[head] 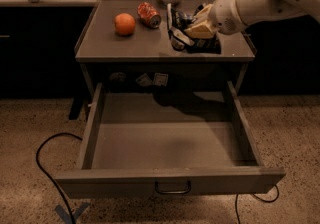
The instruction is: Place blue chip bag into top drawer
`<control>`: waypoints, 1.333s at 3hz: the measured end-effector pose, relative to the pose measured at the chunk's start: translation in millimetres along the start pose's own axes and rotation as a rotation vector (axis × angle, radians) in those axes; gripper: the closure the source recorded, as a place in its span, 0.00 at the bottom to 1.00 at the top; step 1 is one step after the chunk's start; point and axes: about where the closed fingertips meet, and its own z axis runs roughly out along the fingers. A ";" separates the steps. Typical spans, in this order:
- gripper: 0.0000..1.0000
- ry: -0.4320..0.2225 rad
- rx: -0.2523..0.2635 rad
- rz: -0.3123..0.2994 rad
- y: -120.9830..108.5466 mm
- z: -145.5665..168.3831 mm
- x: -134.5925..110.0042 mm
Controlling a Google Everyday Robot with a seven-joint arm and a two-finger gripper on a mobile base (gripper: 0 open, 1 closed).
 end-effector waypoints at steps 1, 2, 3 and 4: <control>1.00 -0.034 -0.047 0.076 62.3 -11.3 12.8; 1.00 0.001 -0.176 0.093 112.9 13.8 50.6; 1.00 0.030 -0.322 0.073 144.1 44.6 84.8; 1.00 0.034 -0.364 0.073 152.8 51.6 93.1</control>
Offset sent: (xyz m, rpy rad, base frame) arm -0.1341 0.0263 -0.1567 0.0040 0.3308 0.2003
